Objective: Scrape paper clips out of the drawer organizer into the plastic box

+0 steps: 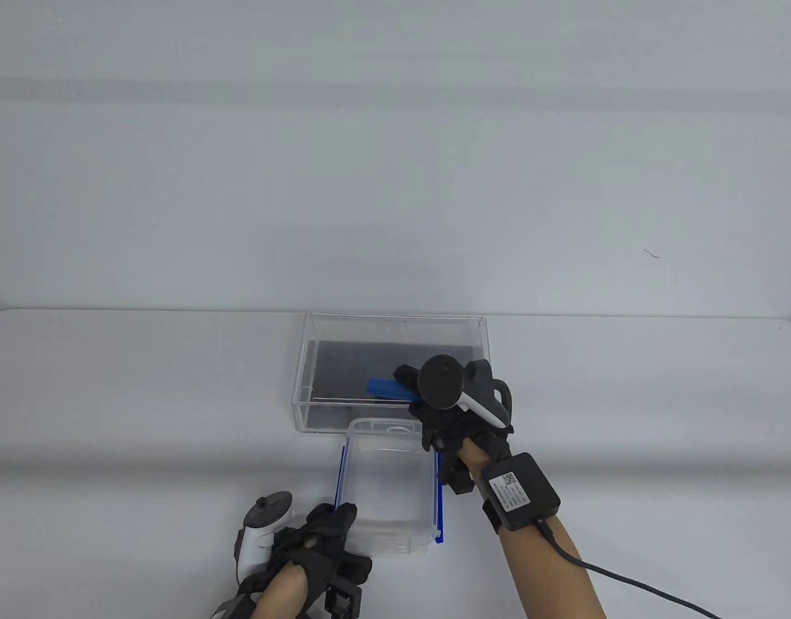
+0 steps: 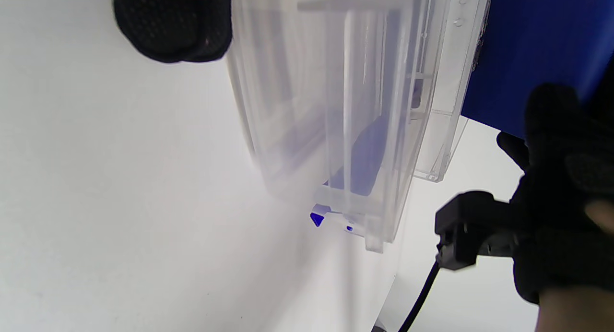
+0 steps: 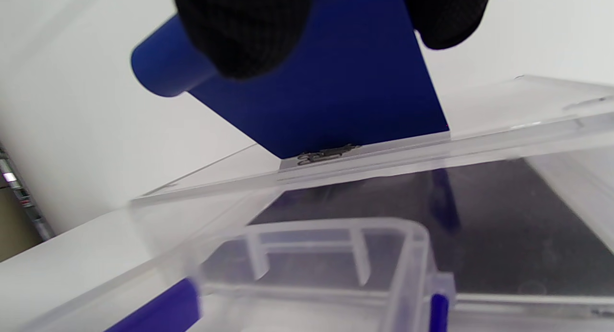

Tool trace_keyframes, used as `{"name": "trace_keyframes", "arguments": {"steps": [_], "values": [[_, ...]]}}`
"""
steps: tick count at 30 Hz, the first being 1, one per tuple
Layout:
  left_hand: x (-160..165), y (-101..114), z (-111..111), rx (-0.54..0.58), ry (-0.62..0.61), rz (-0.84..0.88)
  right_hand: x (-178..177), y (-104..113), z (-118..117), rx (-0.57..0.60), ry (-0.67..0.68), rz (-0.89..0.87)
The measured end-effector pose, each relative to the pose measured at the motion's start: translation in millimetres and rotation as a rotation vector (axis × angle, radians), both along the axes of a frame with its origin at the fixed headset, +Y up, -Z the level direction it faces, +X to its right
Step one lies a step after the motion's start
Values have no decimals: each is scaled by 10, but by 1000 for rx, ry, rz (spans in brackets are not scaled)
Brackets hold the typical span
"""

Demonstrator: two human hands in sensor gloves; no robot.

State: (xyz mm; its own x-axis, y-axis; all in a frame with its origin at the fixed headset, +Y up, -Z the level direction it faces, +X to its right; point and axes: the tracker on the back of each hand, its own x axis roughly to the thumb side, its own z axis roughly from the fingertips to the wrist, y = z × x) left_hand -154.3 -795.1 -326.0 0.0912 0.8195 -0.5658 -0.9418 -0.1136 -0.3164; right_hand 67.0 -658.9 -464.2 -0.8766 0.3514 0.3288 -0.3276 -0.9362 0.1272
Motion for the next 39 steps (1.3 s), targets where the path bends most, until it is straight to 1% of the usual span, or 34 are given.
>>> {"name": "trace_keyframes", "arguments": {"steps": [3, 4, 5, 6, 9, 12, 13, 14, 19, 20, 22, 23, 24, 26, 28, 30, 32, 33, 34, 36, 39], "values": [[-1, -1, 0, 2, 3, -2, 8, 64, 165, -40, 51, -23], [0, 0, -1, 3, 2, -3, 0, 47, 209, -100, 90, -34], [0, -1, -4, 6, -4, -7, 9, 28, 282, -140, 86, -40], [-3, -3, -6, 6, -7, -7, 12, 18, 304, -142, 88, -42], [-16, -4, -12, -1, -14, 1, 86, -18, 445, -108, 67, -80], [-20, -3, -18, 2, -19, -1, 180, -17, 570, -67, 16, -132], [-22, -1, -21, 3, -24, -3, 242, -3, 642, -29, -21, -150], [-26, 0, -24, 6, -26, -5, 271, 2, 672, -15, -35, -159], [-55, 70, -68, 70, -37, -67, 563, 56, 967, 87, -181, -232], [-51, 91, -73, 86, -47, -73, 657, 57, 1060, 116, -229, -251], [-35, 130, -71, 103, -51, -71, 768, 48, 1172, 142, -290, -286], [-26, 153, -67, 115, -51, -72, 861, 28, 1268, 165, -342, -318], [-22, 167, -65, 125, -51, -73, 908, 13, 1317, 178, -368, -335], [-21, 213, -61, 155, -45, -81, 1035, -55, 1453, 186, -438, -380], [-38, 250, -65, 173, -39, -79, 1138, -170, 1568, 164, -490, -429], [-70, 283, -74, 185, -26, -66, 1207, -305, 1649, 176, -517, -445], [-115, 320, -83, 200, -8, -57, 1257, -419, 1691, 184, -543, -451], [-148, 343, -89, 214, 1, -61, 1282, -450, 1694, 157, -545, -445], [-174, 360, -92, 222, 7, -66, 1294, -460, 1697, 131, -536, -446], [-269, 428, -106, 251, 33, -72, 1327, -488, 1704, 149, -545, -456], [-413, 533, -136, 282, 82, -54, 1340, -525, 1688, 117, -531, -451]]}}
